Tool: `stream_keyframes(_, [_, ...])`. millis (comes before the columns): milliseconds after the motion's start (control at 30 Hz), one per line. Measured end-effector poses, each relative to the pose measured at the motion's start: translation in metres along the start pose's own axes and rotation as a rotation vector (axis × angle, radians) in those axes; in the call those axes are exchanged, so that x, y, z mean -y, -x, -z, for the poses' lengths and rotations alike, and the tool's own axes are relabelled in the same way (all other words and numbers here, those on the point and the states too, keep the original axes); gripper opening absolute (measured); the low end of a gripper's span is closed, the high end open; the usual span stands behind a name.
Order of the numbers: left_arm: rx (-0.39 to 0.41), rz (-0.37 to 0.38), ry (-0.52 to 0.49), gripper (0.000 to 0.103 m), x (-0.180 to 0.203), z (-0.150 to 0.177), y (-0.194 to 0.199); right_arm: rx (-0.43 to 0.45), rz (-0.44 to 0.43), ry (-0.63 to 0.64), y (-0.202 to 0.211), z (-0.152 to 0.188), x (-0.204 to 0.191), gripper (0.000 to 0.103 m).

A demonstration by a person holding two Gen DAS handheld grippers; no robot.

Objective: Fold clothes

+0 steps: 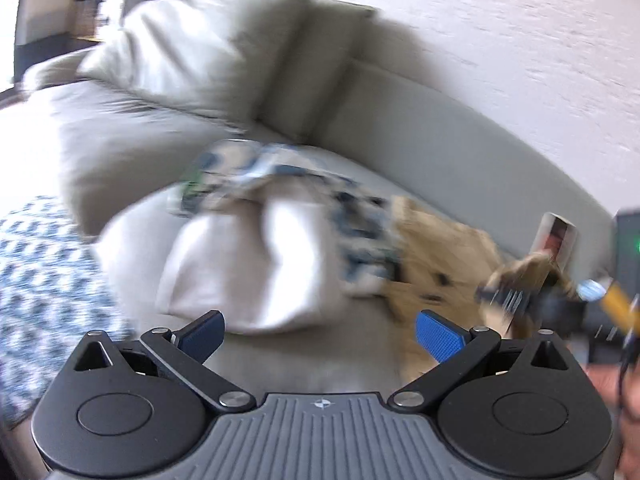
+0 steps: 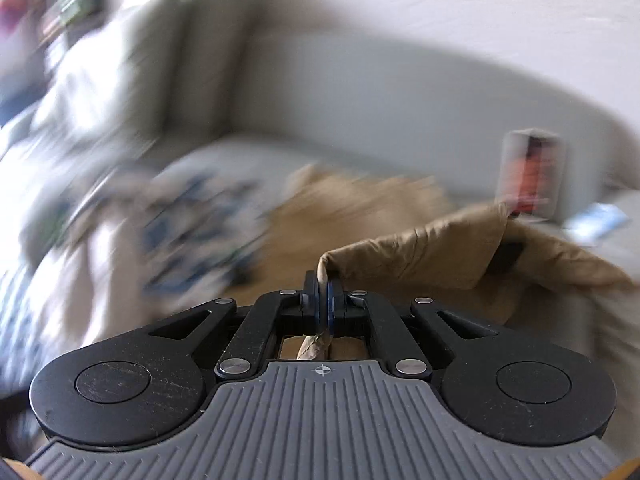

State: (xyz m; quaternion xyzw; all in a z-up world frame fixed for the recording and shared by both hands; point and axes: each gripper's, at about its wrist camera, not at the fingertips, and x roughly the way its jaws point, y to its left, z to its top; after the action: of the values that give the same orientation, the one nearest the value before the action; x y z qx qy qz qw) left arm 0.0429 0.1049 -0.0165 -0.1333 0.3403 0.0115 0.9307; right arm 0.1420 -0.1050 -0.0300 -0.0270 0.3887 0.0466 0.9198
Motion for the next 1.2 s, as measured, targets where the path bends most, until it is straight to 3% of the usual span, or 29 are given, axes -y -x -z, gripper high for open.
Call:
stream_keyframes(67, [-0.025,-0.024,0.025,0.102,-0.010,0.001,-0.004,-0.103,-0.052,0.028,-0.028,0.006,-0.019,0.014])
stream_keyframes(100, [-0.042,-0.028,0.040,0.102,-0.014,0.002,-0.006,-0.144,-0.069,0.029,-0.039,0.009,-0.023,0.023])
stream_keyframes(133, [-0.057,-0.022,0.048,0.102,-0.016,0.004,-0.007,-0.166,-0.077,0.015,-0.041,0.010,-0.023,0.034])
stream_keyframes(200, [-0.088,-0.007,0.052,0.102,-0.016,0.007,-0.012,-0.177,-0.100,-0.026,-0.035,0.012,-0.014,0.039])
stream_keyframes(267, [-0.114,0.019,0.045,0.102,-0.010,0.010,-0.015,-0.141,-0.138,-0.074,-0.009,0.010,0.004,0.041])
stream_keyframes(333, [-0.118,0.047,0.032,0.102,0.000,0.013,-0.015,-0.095,-0.163,-0.125,0.027,0.012,0.025,0.050])
stream_keyframes(500, [-0.124,0.101,-0.058,0.102,0.026,0.025,-0.015,-0.075,-0.202,-0.212,0.105,0.060,0.062,0.050])
stream_keyframes(567, [-0.127,0.097,-0.089,0.102,0.036,0.029,-0.013,-0.087,-0.194,-0.164,0.122,0.087,0.059,0.044])
stream_keyframes(667, [-0.126,0.083,-0.136,0.102,0.048,0.036,-0.010,-0.056,-0.181,-0.044,0.131,0.121,0.040,0.043])
stream_keyframes(733, [-0.117,0.060,-0.155,0.102,0.052,0.037,-0.006,-0.014,-0.169,0.044,0.130,0.141,0.022,0.053])
stream_keyframes(767, [-0.112,0.049,-0.154,0.102,0.053,0.037,-0.005,0.005,-0.161,0.089,0.127,0.147,0.013,0.054])
stream_keyframes(900, [-0.098,0.006,-0.129,0.102,0.046,0.036,0.001,-0.001,-0.152,0.223,0.104,0.161,-0.015,0.054])
stream_keyframes(1000, [-0.105,-0.018,-0.117,0.102,0.042,0.036,0.002,-0.036,-0.089,0.291,0.088,0.164,-0.025,0.054])
stream_keyframes(1200, [-0.130,-0.020,-0.118,0.102,0.044,0.037,0.000,0.004,0.004,0.431,0.085,0.174,-0.041,0.057])
